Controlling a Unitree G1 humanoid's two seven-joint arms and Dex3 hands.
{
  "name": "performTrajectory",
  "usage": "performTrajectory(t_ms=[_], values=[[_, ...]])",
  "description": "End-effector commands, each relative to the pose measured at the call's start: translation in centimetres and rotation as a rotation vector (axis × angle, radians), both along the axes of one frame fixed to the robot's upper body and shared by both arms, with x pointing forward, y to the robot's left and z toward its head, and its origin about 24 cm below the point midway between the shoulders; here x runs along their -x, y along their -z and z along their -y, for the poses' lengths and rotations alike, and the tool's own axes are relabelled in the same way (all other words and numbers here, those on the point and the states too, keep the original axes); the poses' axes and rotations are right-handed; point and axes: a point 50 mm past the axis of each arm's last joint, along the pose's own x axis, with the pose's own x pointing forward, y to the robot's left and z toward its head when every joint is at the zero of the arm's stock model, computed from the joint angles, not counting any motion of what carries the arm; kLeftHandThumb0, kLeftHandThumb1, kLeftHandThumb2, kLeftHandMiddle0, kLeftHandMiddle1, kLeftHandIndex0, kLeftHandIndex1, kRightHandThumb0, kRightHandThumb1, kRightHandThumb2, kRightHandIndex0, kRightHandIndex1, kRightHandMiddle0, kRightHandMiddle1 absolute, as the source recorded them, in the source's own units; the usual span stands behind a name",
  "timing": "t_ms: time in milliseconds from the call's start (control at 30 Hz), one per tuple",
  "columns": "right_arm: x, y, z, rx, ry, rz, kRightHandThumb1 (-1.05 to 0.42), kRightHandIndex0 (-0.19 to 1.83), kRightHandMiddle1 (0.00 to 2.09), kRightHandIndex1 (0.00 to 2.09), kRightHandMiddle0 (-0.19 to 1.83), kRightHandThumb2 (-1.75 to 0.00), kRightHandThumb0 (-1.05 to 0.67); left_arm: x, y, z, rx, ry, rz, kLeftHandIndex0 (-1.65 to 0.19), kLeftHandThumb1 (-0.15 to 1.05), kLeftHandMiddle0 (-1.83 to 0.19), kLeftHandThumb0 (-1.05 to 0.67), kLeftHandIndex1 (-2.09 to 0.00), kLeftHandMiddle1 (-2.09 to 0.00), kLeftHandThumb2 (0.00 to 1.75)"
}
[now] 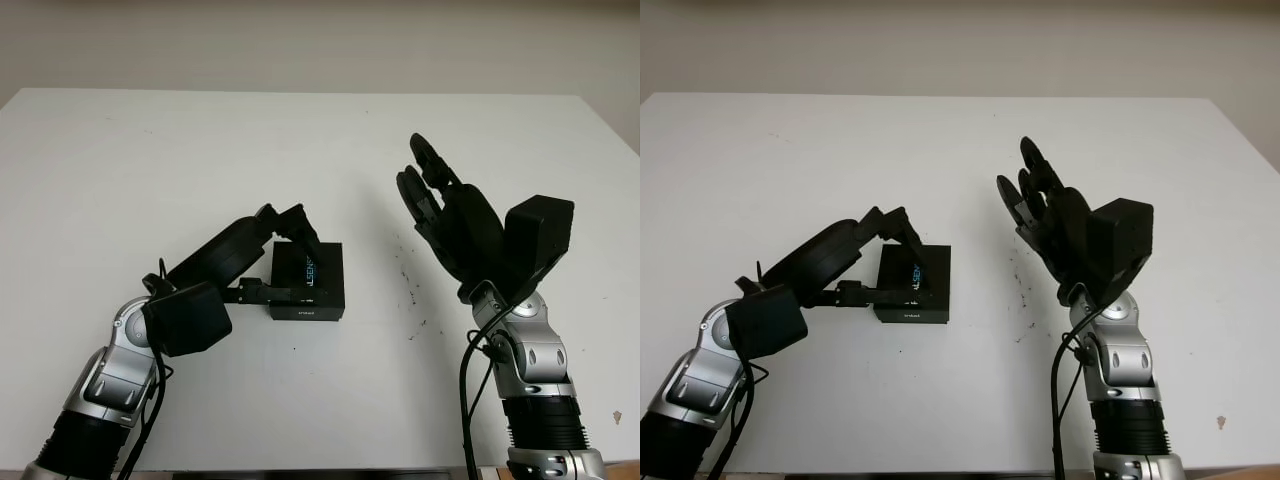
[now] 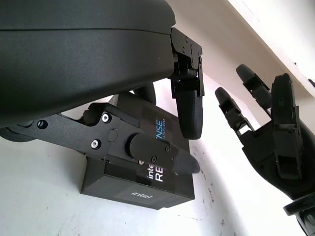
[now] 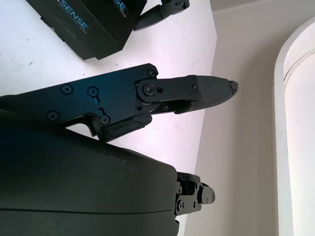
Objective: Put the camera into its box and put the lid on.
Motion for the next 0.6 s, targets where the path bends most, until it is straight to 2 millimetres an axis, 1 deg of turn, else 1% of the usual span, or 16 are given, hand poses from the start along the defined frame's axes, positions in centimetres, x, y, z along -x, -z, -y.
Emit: performTrajectory(t_ms=[0,133,333,433,467,500,533,567], values=[[-0.06,-0.22,0.04,-0.004,-0.002,0.012,-1.05,-0.06,0.05,0.05,-0.02,-0.28,-0.65,0.75,0.30,0.10,-0.015,0.018,-0.008,-0.14,1.05,-0.38,-0.35,-1.67,-1.97,0.13],[-0.07,-0.24,0.07,0.005,-0.005,0.011,-1.05,-0.06,0.04,0.05,-0.02,-0.28,-0.65,1.06,0.66,-0.11,-0.026,0.008,-0.017,-0.11,1.05,-0.33,-0.35,-1.65,-1.96,0.15],[-0.03,-0.26,0.10,0.015,-0.003,0.007,-1.05,-0.06,0.05,0.05,-0.02,-0.29,-0.65,0.92,0.98,-0.25,-0.052,-0.009,0.004,-0.10,1.05,-0.31,-0.34,-1.66,-1.95,0.14],[0.06,-0.29,0.14,0.016,-0.002,0.008,-1.05,-0.06,0.05,0.05,-0.02,-0.29,-0.64,0.82,1.07,-0.17,-0.101,-0.032,0.047,-0.11,1.05,-0.32,-0.35,-1.68,-1.95,0.13],[0.08,-0.29,0.15,0.017,0.001,0.008,-1.05,-0.06,0.05,0.05,-0.01,-0.29,-0.64,0.79,1.08,-0.15,-0.144,-0.046,0.073,-0.10,1.05,-0.28,-0.35,-1.67,-1.91,0.12],[0.09,-0.28,0.15,0.019,0.005,0.007,-1.05,-0.06,0.05,0.05,-0.01,-0.29,-0.64,0.76,1.09,-0.14,-0.222,-0.060,0.116,-0.08,1.05,-0.22,-0.36,-1.63,-1.82,0.12],[0.09,-0.26,0.15,0.020,0.004,0.007,-1.05,-0.06,0.06,0.06,0.00,-0.29,-0.64,0.71,1.12,-0.13,-0.327,-0.066,0.147,-0.01,1.05,-0.12,-0.43,-1.40,-1.43,0.17],[0.09,-0.25,0.13,0.021,0.002,0.008,-1.05,-0.06,0.06,0.05,0.00,-0.29,-0.64,0.65,1.18,-0.13,-0.447,-0.077,0.169,0.03,1.05,-0.09,-0.47,-1.13,-0.98,0.21]])
